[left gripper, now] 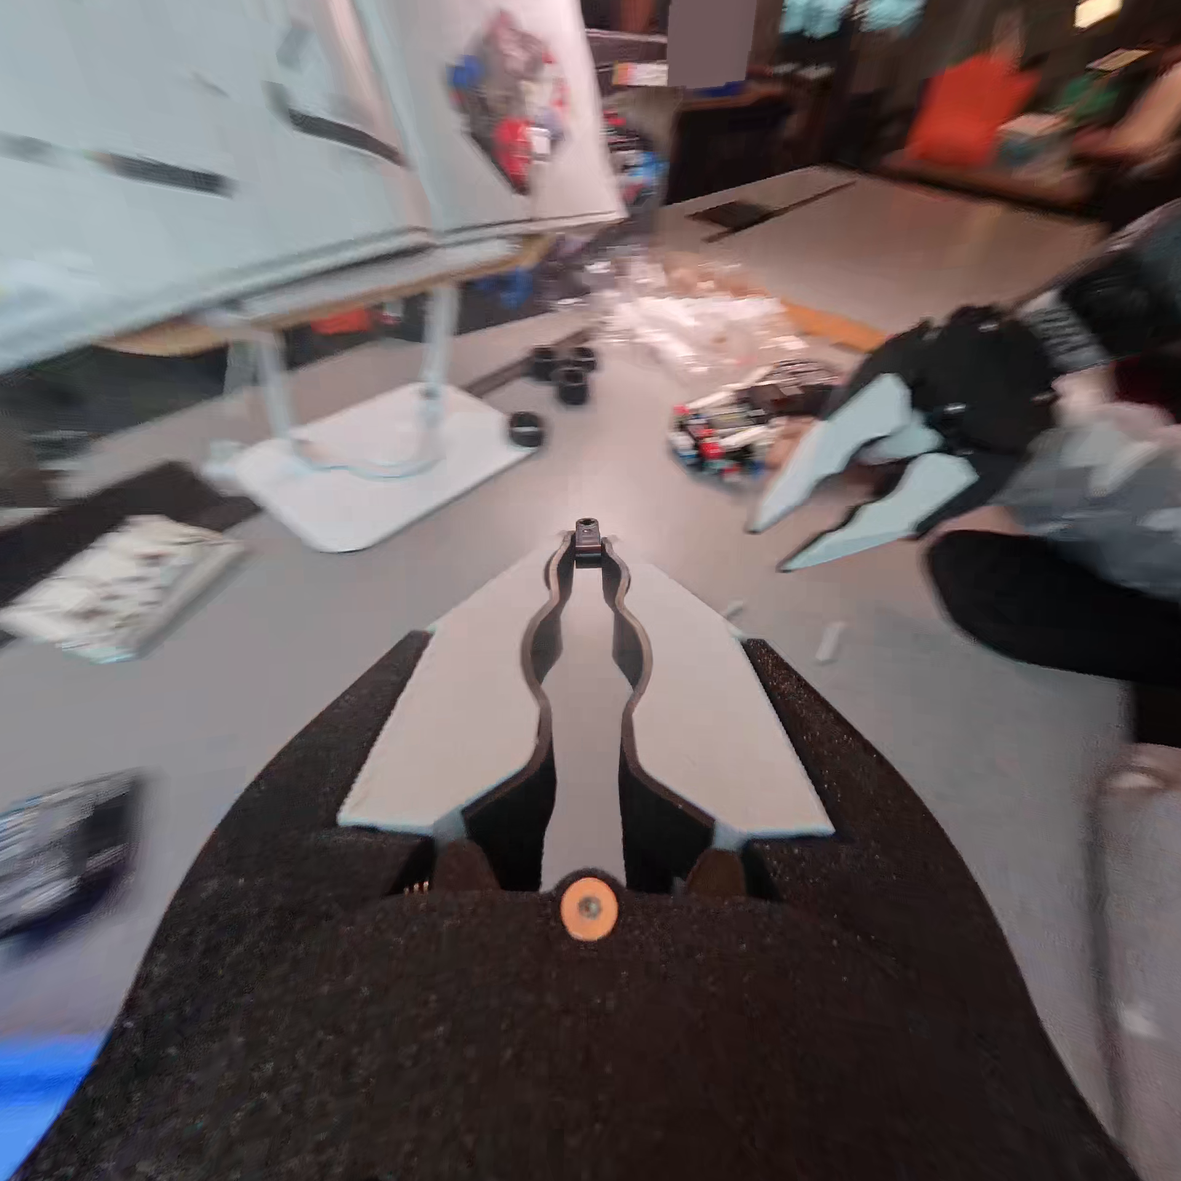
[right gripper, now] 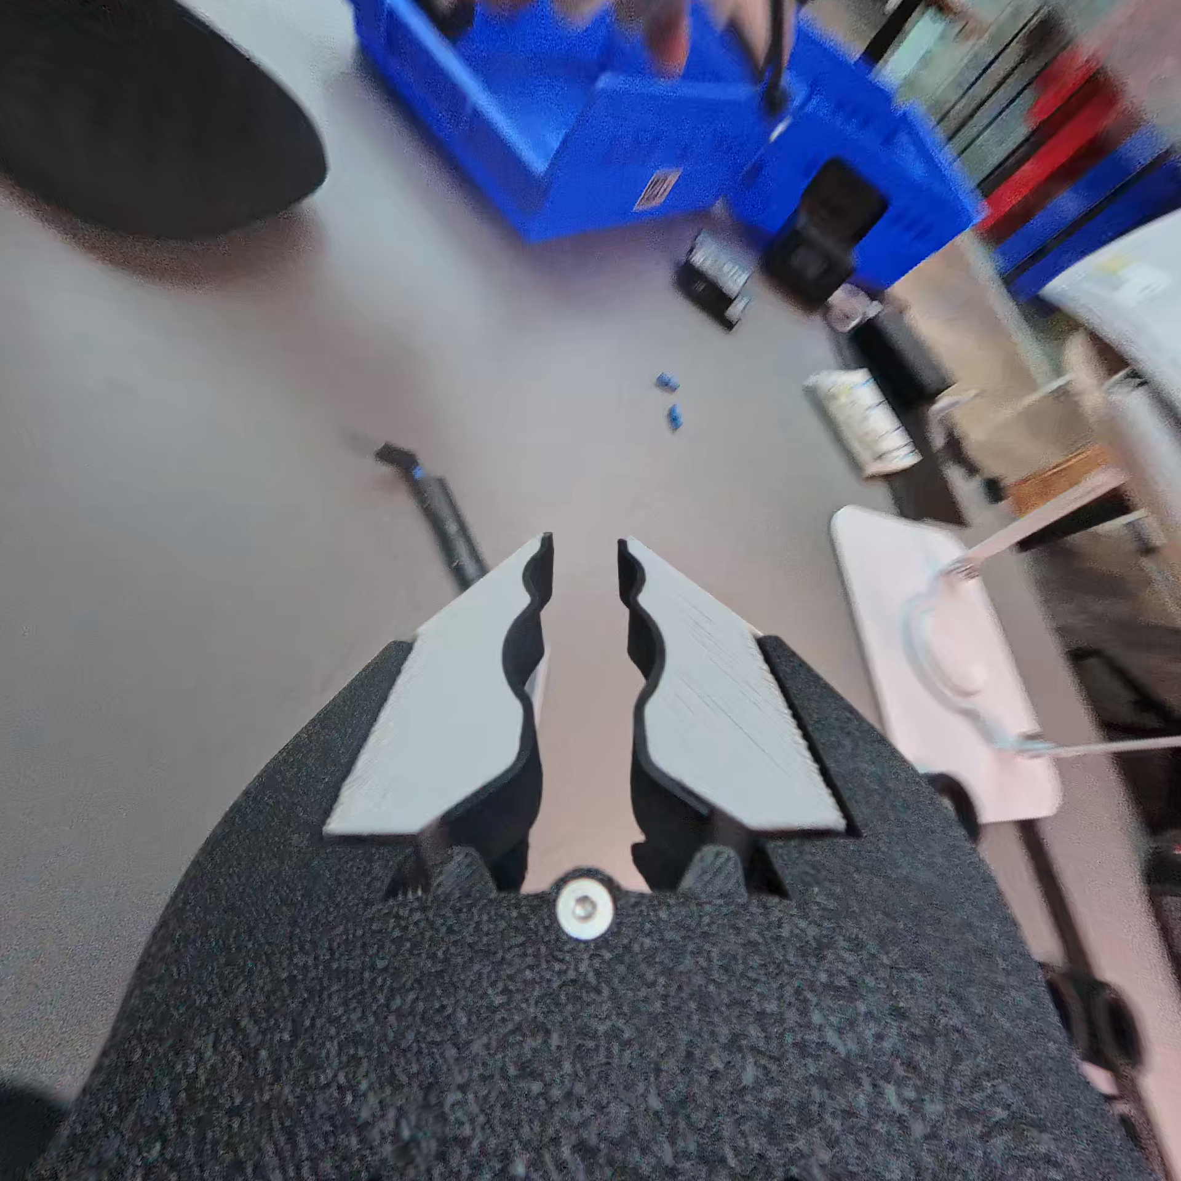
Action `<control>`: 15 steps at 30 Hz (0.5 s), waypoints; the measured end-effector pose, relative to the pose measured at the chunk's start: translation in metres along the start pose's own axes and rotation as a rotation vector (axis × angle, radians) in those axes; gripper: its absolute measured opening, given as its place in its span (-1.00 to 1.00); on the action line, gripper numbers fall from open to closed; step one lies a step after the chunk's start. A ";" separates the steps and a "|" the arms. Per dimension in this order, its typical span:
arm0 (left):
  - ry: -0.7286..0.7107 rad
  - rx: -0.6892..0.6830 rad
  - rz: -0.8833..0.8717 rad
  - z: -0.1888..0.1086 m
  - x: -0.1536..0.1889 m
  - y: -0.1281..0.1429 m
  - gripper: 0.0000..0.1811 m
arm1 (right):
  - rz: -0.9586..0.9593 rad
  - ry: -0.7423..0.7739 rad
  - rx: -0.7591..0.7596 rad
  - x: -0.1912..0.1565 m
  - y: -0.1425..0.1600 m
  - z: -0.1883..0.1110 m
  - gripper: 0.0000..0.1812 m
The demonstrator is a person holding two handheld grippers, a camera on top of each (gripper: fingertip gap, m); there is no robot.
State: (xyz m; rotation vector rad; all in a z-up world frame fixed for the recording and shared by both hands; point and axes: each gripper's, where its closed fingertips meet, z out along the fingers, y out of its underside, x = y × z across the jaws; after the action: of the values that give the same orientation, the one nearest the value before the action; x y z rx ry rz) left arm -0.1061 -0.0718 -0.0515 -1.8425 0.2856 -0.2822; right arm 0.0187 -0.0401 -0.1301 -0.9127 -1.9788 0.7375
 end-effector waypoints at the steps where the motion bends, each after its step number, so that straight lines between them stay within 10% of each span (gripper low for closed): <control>1: -0.162 -0.039 0.085 -0.023 -0.025 0.000 -0.93 | 0.061 -0.082 -0.066 -0.013 0.020 0.000 -0.77; 7: -0.641 -0.382 -0.042 -0.129 -0.126 0.075 -0.93 | 0.149 -0.199 -0.172 -0.040 0.059 0.022 -0.72; 11: -0.706 -0.450 -0.076 -0.138 -0.136 0.102 -0.71 | 0.156 -0.270 -0.206 -0.042 0.058 0.039 -0.67; 15: -0.695 -0.308 0.041 -0.124 -0.120 0.072 -0.55 | 0.122 -0.328 -0.230 -0.050 0.053 0.053 -0.64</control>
State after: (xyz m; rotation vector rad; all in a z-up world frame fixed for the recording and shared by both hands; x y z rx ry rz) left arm -0.2641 -0.1631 -0.0912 -2.1093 -0.1259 0.4555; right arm 0.0114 -0.0587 -0.2175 -1.1126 -2.3499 0.7779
